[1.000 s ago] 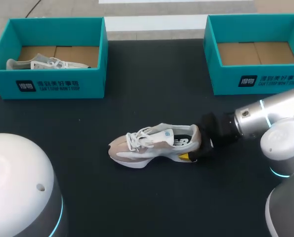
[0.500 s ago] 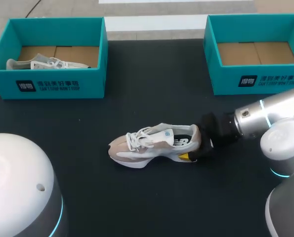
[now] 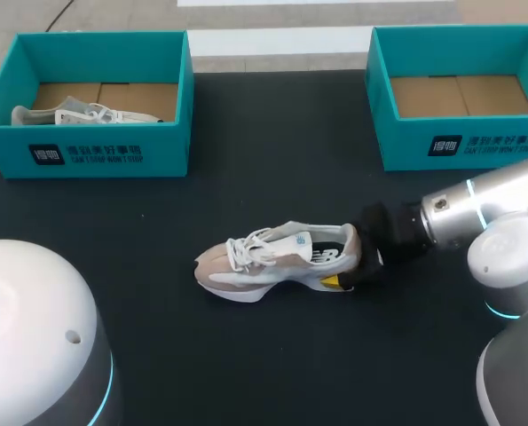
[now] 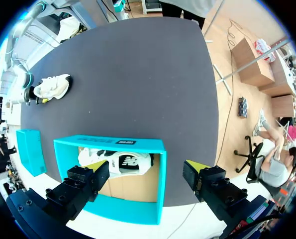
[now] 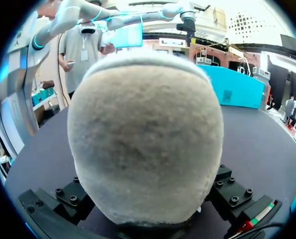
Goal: Take the shoe out of the shoebox, open the shoe tongue, remove and reinsert the insole, then place the shoe into the shoebox
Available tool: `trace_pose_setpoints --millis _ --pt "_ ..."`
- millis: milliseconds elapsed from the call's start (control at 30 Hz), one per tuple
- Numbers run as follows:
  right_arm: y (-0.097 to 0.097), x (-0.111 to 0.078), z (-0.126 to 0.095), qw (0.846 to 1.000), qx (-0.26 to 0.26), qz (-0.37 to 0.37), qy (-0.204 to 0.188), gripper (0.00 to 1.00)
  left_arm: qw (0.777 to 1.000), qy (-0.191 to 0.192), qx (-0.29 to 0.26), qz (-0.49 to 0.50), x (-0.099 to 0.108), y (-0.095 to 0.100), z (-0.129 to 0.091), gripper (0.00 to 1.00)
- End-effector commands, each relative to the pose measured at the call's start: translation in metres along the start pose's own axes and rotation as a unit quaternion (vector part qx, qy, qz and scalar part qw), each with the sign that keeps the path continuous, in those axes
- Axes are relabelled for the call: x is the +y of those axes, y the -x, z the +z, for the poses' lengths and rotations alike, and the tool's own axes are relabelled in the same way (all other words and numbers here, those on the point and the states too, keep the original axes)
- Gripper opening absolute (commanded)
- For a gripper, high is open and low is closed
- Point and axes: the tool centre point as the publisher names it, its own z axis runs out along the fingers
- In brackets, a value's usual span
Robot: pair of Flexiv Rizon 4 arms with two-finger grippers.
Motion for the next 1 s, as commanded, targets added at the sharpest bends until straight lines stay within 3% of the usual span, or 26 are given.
trace_pose_setpoints --millis 33,233,267,433,467,500,633,667,1000 --pt "0.003 -0.001 0.005 1.0 0.0 0.001 -0.002 0.0 0.994 0.005 0.061 -0.094 -0.007 0.025 0.002 1.0" --pt "0.003 -0.001 0.005 1.0 0.0 0.001 -0.002 0.0 0.958 0.038 0.114 -0.259 -0.024 0.066 0.005 1.0" --pt "0.003 -0.001 0.005 1.0 0.0 0.001 -0.002 0.0 0.949 0.026 0.117 -0.291 -0.026 0.074 0.008 1.0" --pt "0.003 -0.001 0.005 1.0 0.0 0.001 -0.002 0.0 0.902 0.043 0.087 -0.421 -0.035 0.101 0.007 1.0" --pt "0.003 -0.001 0.005 1.0 0.0 0.001 -0.002 0.0 0.889 0.061 0.08 -0.447 -0.037 0.106 0.006 1.0" --pt "0.003 -0.001 0.005 1.0 0.0 0.001 -0.002 0.0 0.884 0.045 0.075 -0.459 -0.041 0.112 0.004 1.0" --pt "0.003 -0.001 0.005 1.0 0.0 0.001 -0.002 0.0 0.829 0.101 0.085 -0.543 -0.05 0.132 -0.001 1.0" --pt "0.003 -0.001 0.005 1.0 0.0 0.001 -0.002 0.0 0.827 0.111 0.088 -0.545 -0.052 0.14 0.0 1.0" --pt "0.003 -0.001 0.005 1.0 0.0 0.001 -0.002 0.0 0.827 0.111 0.088 -0.545 -0.052 0.14 0.0 1.0"
